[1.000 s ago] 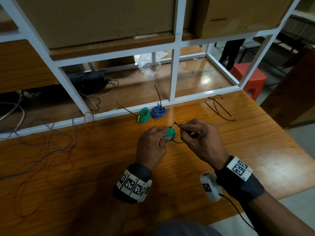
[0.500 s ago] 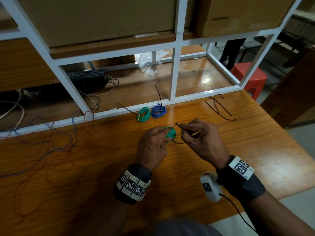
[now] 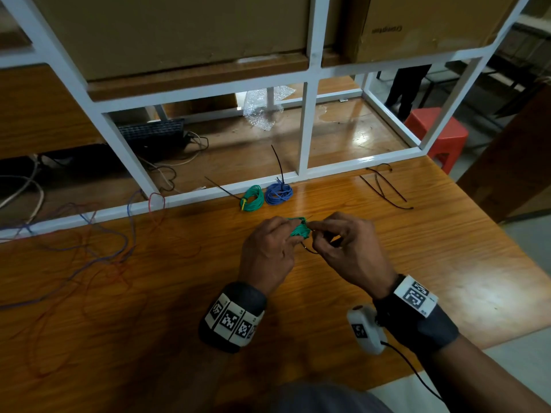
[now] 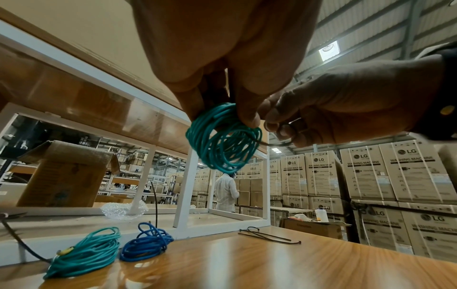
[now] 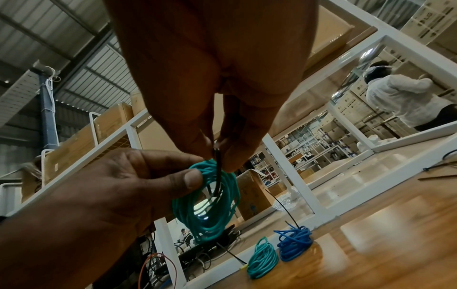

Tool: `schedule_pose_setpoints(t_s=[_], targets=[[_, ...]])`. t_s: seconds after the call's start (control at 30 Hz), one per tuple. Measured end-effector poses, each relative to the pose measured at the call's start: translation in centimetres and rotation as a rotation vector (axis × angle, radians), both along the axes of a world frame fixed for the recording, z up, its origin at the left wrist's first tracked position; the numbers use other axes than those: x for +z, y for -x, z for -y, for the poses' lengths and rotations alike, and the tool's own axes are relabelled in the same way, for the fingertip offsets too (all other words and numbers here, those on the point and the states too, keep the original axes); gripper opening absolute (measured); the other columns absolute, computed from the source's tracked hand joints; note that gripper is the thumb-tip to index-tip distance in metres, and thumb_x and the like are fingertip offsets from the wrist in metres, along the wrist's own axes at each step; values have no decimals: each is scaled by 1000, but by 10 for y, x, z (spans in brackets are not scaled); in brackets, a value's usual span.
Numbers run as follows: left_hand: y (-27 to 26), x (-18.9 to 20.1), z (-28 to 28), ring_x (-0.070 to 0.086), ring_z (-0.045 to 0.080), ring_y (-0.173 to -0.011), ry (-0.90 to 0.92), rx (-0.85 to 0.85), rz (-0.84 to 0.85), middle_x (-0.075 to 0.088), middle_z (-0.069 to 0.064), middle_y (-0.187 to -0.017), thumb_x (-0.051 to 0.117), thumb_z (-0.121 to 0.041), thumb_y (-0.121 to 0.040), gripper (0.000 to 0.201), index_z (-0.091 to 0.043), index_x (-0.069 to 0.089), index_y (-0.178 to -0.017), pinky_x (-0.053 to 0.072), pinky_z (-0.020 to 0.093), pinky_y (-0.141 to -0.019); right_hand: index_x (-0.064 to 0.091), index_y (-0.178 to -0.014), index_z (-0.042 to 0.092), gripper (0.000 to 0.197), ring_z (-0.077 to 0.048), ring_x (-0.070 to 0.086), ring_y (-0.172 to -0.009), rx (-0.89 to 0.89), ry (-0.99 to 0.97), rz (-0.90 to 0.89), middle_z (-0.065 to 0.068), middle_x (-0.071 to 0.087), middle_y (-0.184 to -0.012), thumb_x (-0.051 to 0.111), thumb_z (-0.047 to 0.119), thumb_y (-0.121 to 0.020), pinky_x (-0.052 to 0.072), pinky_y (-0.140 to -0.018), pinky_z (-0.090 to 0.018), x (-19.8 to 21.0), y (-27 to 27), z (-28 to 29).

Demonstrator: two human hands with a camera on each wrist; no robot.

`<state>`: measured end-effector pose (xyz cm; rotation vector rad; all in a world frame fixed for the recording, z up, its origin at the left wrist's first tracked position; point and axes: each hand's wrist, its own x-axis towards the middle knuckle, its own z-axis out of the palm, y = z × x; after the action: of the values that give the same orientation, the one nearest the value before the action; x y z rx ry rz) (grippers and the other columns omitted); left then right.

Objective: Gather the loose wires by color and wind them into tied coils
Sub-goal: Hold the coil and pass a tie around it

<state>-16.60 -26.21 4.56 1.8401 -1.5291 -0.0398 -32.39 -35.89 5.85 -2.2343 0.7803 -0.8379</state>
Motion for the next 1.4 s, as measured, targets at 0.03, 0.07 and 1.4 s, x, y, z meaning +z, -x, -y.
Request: schedule_pose_setpoints(t_s=[0.03, 0.07, 1.4], targets=[[0, 0, -1, 60, 14, -95, 5, -2, -9, 67, 0, -107, 68, -16, -91, 33, -13, 68, -123, 49, 23, -76, 80, -113, 15, 22, -8, 70, -77, -2, -18, -2, 2, 73, -96, 70, 16, -93, 61, -61, -37, 1, -1, -1], [0, -1, -2, 60, 14, -96, 11, -8, -18, 68, 1, -108, 68, -16, -91, 35, -13, 66, -126, 51, 25, -77, 80, -113, 16, 23, -7, 70, -77, 1, -41, -5, 4, 73, -96, 70, 18, -93, 61, -61, -36, 2, -1, -1], [-7, 19, 6, 69, -3, -96, 0, -181, -479, 73, -11, -109, 74, -14, -89, 31, -27, 72, -117, 59, 21, -77, 66, -90, 24, 12, -18, 73, -87, -185, -217, 59, 3, 75, -86, 69, 31, -99, 61, -77, -55, 63, 11, 67]])
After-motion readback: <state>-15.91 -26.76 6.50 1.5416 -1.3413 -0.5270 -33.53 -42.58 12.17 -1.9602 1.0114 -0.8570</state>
